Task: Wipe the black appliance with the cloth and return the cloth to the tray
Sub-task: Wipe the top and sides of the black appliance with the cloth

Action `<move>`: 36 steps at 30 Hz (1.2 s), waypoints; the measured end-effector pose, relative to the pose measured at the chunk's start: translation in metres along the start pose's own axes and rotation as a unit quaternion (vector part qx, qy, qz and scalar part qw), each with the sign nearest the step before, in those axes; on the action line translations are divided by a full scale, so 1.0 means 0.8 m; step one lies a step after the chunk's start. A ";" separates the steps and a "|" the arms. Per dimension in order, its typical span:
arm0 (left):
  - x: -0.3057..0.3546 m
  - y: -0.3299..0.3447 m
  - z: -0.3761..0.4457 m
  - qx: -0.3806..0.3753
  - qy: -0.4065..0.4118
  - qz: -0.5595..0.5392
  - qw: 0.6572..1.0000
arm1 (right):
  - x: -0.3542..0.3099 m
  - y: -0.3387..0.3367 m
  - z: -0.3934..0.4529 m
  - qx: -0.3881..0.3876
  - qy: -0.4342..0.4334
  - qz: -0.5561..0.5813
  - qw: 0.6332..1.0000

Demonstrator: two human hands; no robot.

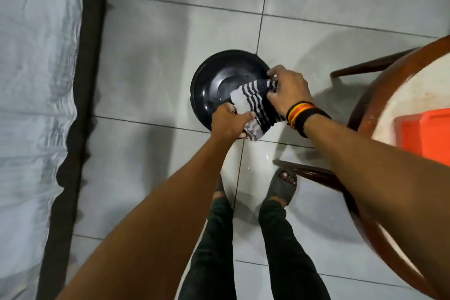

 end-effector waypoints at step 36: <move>-0.037 -0.041 0.159 0.000 -0.057 0.313 0.948 | -0.064 0.207 0.166 0.062 -0.097 -0.236 0.965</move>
Point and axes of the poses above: each hand's wrist, its own z-axis towards the middle knuckle, its own y-axis out of the palm, x = y × z, the point moved 10 cm from there along z, towards the middle knuckle, and after that the axes turned 5 degrees about -y, right-handed, at the moved point
